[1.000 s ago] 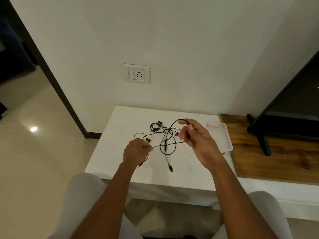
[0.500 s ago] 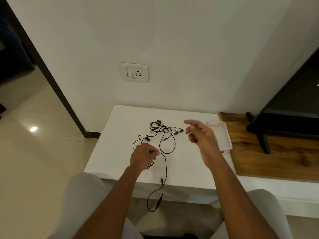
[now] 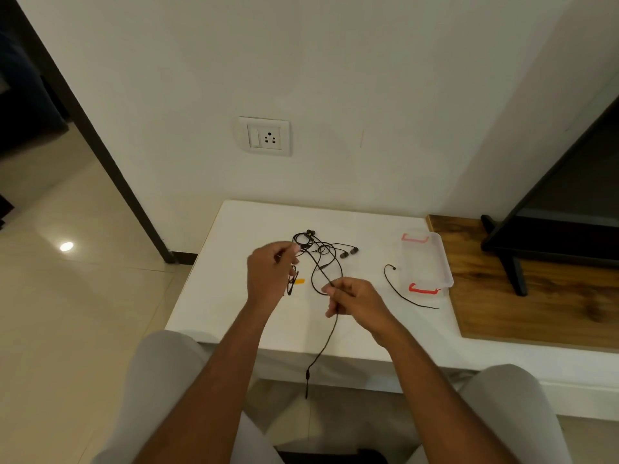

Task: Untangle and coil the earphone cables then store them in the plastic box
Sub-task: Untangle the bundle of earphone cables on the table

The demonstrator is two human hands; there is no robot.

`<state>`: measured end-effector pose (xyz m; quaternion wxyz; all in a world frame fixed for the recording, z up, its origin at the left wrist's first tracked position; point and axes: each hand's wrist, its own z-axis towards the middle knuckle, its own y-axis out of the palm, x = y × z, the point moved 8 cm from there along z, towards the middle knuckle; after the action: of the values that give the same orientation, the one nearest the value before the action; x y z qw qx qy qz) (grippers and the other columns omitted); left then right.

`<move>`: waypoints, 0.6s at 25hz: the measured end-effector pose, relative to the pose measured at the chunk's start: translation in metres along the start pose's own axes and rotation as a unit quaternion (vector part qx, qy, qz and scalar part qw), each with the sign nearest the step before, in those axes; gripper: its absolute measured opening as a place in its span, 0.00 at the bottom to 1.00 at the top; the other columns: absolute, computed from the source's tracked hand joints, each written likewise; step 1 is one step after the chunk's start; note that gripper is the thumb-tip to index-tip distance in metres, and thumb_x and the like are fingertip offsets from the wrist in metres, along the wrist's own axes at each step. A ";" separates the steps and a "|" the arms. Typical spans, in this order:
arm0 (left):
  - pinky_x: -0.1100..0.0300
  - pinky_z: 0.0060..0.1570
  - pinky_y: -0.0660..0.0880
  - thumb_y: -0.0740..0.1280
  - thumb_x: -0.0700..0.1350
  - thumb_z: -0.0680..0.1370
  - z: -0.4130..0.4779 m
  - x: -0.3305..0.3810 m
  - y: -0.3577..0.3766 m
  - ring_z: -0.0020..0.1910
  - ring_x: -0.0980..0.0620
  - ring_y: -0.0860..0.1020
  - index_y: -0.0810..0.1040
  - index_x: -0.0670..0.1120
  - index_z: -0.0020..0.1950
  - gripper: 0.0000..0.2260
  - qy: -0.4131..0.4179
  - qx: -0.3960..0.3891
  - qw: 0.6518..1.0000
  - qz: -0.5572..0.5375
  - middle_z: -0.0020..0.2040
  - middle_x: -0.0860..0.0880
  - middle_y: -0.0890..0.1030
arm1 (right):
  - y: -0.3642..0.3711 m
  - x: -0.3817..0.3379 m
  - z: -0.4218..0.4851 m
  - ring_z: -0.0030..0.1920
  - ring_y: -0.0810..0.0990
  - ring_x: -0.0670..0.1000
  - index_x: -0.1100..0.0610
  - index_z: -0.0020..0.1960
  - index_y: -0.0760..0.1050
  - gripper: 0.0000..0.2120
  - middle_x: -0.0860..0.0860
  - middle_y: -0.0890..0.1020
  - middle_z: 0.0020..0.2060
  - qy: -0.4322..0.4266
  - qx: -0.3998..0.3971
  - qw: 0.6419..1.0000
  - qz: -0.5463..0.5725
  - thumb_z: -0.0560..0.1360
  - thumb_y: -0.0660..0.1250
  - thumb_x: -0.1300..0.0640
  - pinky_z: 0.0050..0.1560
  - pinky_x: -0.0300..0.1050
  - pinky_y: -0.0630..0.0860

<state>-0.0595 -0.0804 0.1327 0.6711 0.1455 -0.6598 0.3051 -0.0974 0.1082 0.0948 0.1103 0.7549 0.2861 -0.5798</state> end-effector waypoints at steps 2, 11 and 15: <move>0.66 0.30 0.73 0.68 0.40 0.78 0.004 0.004 -0.013 0.26 0.56 0.76 0.82 0.43 0.45 0.04 0.009 0.042 0.998 -0.047 0.31 0.48 0.79 | -0.016 -0.024 -0.001 0.30 0.76 0.49 0.61 0.52 0.81 0.06 0.53 0.78 0.34 -0.032 0.046 0.997 0.045 0.79 0.66 0.60 0.37 0.44 0.78; 0.68 0.33 0.73 0.72 0.41 0.75 -0.001 -0.004 0.002 0.35 0.59 0.79 0.82 0.48 0.41 0.04 0.003 -0.057 0.997 -0.050 0.37 0.53 0.82 | -0.081 -0.199 -0.012 0.27 0.67 0.43 0.52 0.47 0.82 0.07 0.47 0.76 0.31 -0.238 0.165 0.957 0.014 0.79 0.66 0.58 0.28 0.33 0.64; 0.54 0.46 0.79 0.72 0.34 0.74 -0.003 -0.015 0.011 0.44 0.50 0.84 0.84 0.46 0.45 0.08 -0.017 -0.098 0.991 -0.087 0.45 0.46 0.86 | -0.103 -0.201 -0.012 0.27 0.67 0.46 0.53 0.49 0.83 0.07 0.47 0.78 0.32 -0.223 0.208 0.952 -0.007 0.78 0.66 0.56 0.27 0.34 0.64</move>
<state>-0.0631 -0.0736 0.1156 0.6951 0.1410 -0.6824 0.1769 -0.1780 0.1370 0.3042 0.0075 0.6108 0.1326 -0.7806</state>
